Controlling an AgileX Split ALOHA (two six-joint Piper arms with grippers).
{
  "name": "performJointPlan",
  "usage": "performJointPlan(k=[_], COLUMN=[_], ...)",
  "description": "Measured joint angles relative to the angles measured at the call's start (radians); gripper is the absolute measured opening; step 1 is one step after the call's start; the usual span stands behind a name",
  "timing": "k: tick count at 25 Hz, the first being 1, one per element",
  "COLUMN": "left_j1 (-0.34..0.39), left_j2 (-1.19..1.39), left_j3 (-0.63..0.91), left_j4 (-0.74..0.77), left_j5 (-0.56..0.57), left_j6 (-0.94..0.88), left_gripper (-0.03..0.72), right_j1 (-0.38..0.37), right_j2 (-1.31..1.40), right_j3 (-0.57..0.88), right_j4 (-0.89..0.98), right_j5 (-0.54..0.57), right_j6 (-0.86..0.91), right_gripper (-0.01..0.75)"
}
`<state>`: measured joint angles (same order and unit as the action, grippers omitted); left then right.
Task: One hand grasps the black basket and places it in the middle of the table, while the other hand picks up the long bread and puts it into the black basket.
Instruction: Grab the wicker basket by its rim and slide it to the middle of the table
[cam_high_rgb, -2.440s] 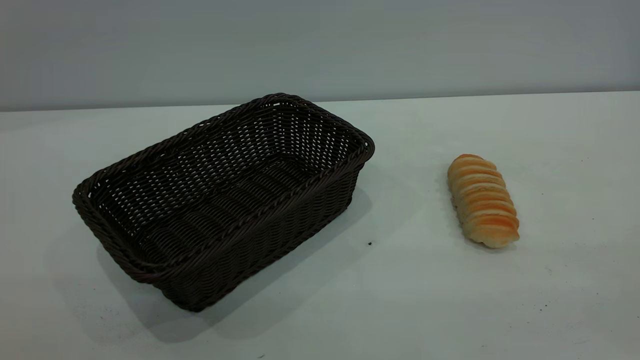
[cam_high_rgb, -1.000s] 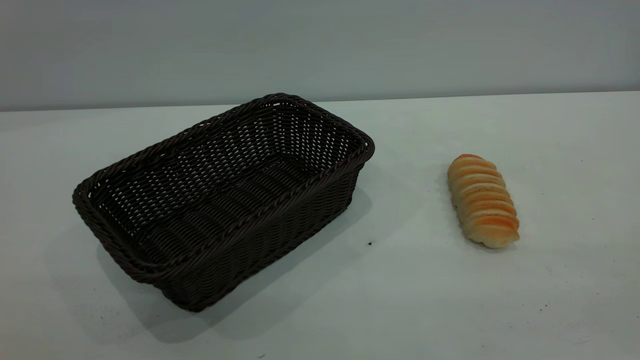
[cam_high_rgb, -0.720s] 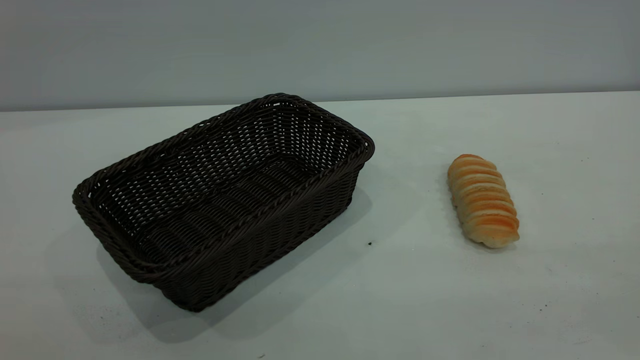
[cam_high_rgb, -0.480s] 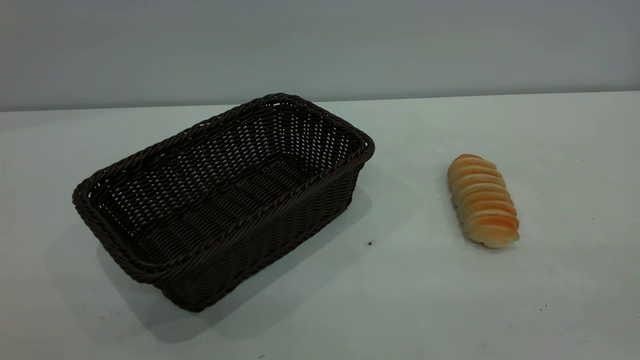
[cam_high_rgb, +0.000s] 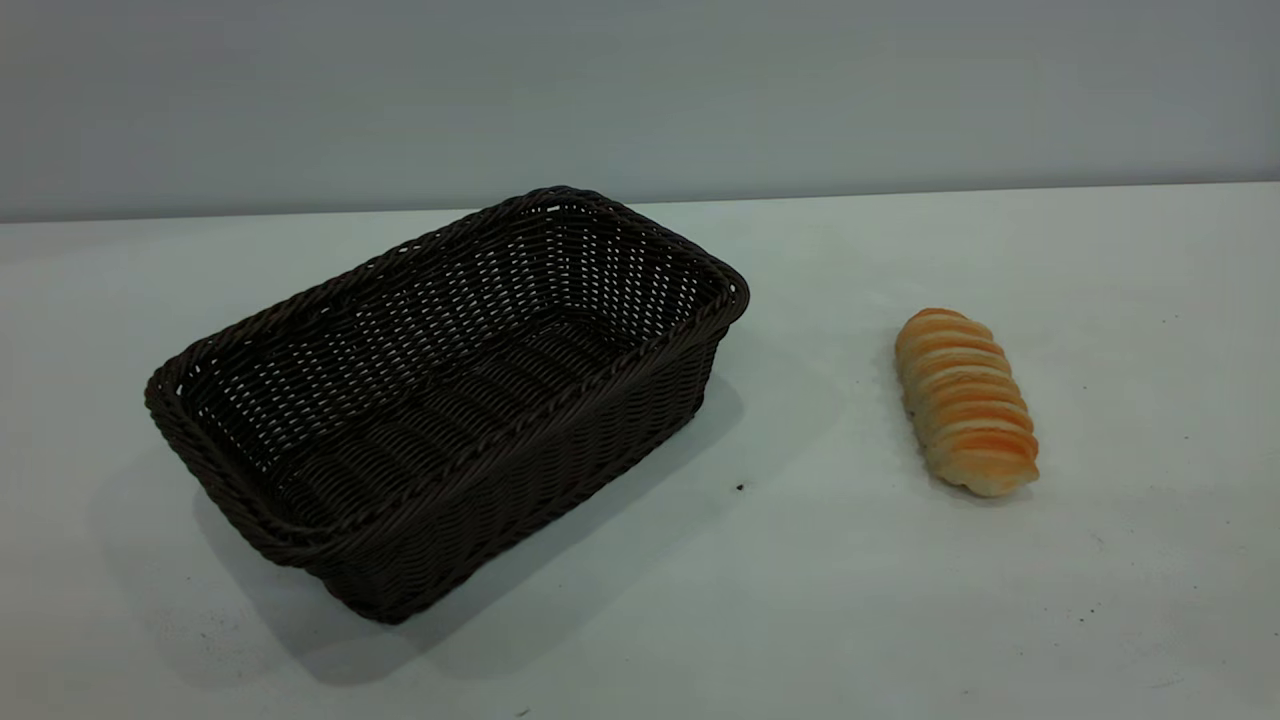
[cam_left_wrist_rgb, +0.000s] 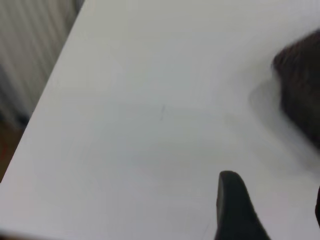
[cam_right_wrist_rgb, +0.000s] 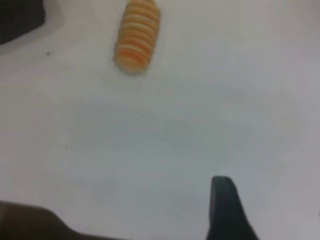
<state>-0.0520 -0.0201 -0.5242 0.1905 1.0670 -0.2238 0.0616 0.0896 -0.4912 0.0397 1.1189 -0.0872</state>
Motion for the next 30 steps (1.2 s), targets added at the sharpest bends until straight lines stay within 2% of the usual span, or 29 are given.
performJointPlan(k=[3,7,14,18,21,27,30], left_j1=[0.0,0.0,0.0,-0.002,-0.033,-0.161,-0.182], left_j2=[0.031,0.217,0.664,0.895,1.041,1.295,1.411], left_j3=[-0.015,-0.02,-0.106,-0.175,-0.22,-0.29,-0.32], left_j4=[-0.027,-0.067,-0.109,-0.196,-0.255,-0.261,-0.263], left_j5=[-0.058,-0.099,-0.228,-0.276,-0.317,-0.396,-0.4], left_j6=[0.001,0.032,0.089,0.102,0.12,0.114,0.074], left_gripper=[0.449,0.449,0.449,0.449,0.449,0.449,0.449], right_j1=[0.0,0.0,0.0,0.0,0.0,0.0,0.0], right_j2=[0.035,0.163,0.438,0.554,0.614,0.655,0.655], right_j3=[-0.034,-0.072,-0.086,-0.086,-0.086,-0.086,-0.086], right_j4=[0.007,0.071,0.255,0.342,0.392,0.417,0.419], right_j5=[-0.016,-0.072,-0.267,-0.362,-0.401,-0.422,-0.424], right_j6=[0.0,-0.013,-0.136,-0.224,-0.285,-0.338,-0.34], right_gripper=[0.421,0.421,0.428,0.463,0.494,0.509,0.508])
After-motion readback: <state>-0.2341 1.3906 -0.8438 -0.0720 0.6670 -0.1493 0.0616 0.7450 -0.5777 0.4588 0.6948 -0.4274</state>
